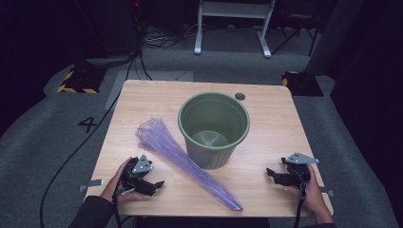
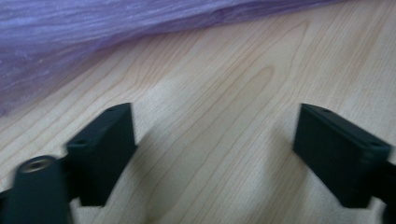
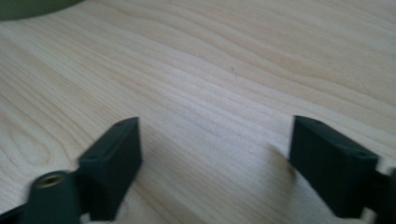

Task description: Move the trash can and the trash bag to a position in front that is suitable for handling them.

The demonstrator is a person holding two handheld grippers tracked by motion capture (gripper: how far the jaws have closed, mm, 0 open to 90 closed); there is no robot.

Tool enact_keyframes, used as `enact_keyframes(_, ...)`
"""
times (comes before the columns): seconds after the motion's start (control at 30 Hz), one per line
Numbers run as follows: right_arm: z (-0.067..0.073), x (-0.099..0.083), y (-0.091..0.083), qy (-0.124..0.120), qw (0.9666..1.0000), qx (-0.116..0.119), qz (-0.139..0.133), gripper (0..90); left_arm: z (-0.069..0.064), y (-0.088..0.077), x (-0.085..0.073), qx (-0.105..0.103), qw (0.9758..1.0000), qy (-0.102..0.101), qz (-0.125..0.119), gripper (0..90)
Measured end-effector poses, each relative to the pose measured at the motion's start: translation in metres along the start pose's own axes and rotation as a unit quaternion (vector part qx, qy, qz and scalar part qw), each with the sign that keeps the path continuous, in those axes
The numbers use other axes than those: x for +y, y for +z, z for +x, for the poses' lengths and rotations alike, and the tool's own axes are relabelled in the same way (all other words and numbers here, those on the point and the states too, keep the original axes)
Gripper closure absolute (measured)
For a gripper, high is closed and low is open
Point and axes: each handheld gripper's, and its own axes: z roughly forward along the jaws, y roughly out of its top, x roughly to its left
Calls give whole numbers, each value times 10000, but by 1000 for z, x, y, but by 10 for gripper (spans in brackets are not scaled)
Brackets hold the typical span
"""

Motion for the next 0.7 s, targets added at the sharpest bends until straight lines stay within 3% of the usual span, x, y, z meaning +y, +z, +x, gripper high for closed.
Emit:
enact_keyframes(0.03,1,1,0,-79,10000,-23,-36,143,0,0,1,21,10000,-1,21,167)
enact_keyframes(0.1,1,2,-2,-171,9998,53,-83,179,0,1,2,79,10000,7,21,161)
enact_keyframes(0.23,1,9,-5,-229,9995,83,-203,166,0,-1,4,55,9999,93,-38,156)
enact_keyframes(0.3,1,11,-4,-252,9994,109,-210,161,2,-6,7,82,9997,112,-186,160)
enact_keyframes(0.57,7,24,-2,-451,9983,186,-315,160,9,-21,17,213,9985,-80,-493,159)
enact_keyframes(0.7,10,31,-1,-532,9980,120,-325,154,9,-24,25,185,9984,-42,-528,156)
